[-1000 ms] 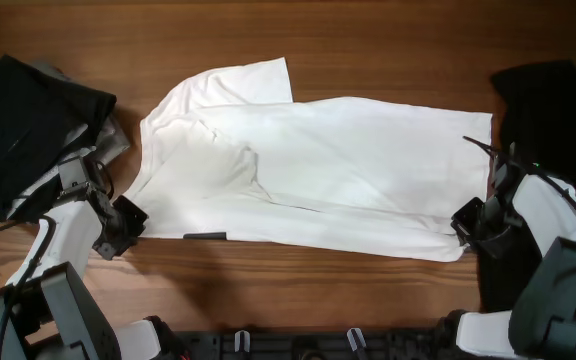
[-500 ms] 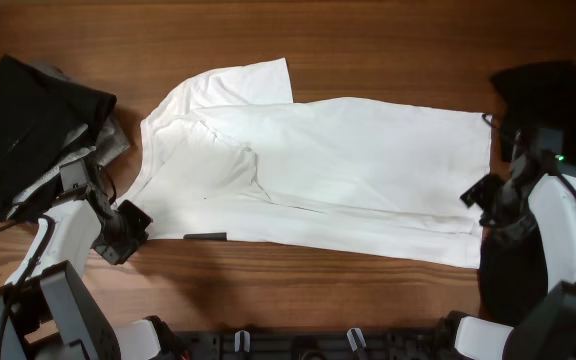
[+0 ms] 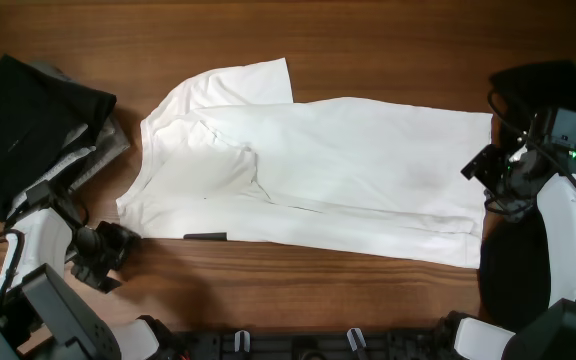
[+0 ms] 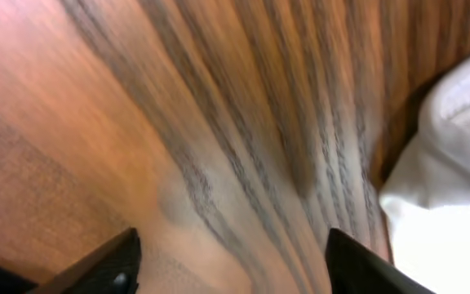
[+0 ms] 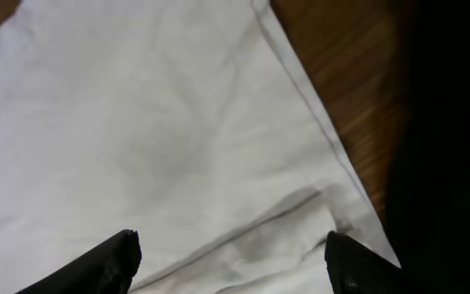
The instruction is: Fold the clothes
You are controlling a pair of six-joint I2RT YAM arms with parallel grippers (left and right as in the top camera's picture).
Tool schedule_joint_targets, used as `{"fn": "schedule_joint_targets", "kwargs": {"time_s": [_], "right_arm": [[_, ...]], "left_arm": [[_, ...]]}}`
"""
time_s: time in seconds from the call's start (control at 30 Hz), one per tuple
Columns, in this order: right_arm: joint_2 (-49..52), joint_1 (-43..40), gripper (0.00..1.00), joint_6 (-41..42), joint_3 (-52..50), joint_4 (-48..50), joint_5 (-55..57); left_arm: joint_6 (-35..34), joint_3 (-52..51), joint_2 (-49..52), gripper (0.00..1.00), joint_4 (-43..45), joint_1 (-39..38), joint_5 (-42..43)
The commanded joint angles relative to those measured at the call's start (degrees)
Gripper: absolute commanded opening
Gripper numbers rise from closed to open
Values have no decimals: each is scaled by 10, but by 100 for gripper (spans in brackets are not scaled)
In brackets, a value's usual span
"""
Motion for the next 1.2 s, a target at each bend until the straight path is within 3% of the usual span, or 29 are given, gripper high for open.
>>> {"fn": "schedule_joint_targets", "kwargs": {"time_s": [0.0,0.27,0.4,0.5,0.7,0.9,1.03,1.17], "right_arm": [[-7,-2,78,-61,12,26,-103],[-16,-2,79,-129,55,24,-188],[-18,-2,79,-130,92,24,-236],[-18,-2,78,-126,106,24,-268],[-17,3,78,-127,106,19,-282],[-17,2,79,-126,106,16,-281],[-13,2,82,-126,106,3,-248],[9,2,83,-122,105,-24,-160]], "left_arm": [[36,39,-36,75,-25,3,9],[52,146,-118,74,-58,-6,73],[105,183,-137,71,-3,-53,152],[109,193,-136,73,78,-124,162],[139,193,-58,79,296,-293,134],[139,208,87,80,489,-374,123],[129,238,179,84,484,-384,121],[128,242,187,86,440,-376,120]]}}
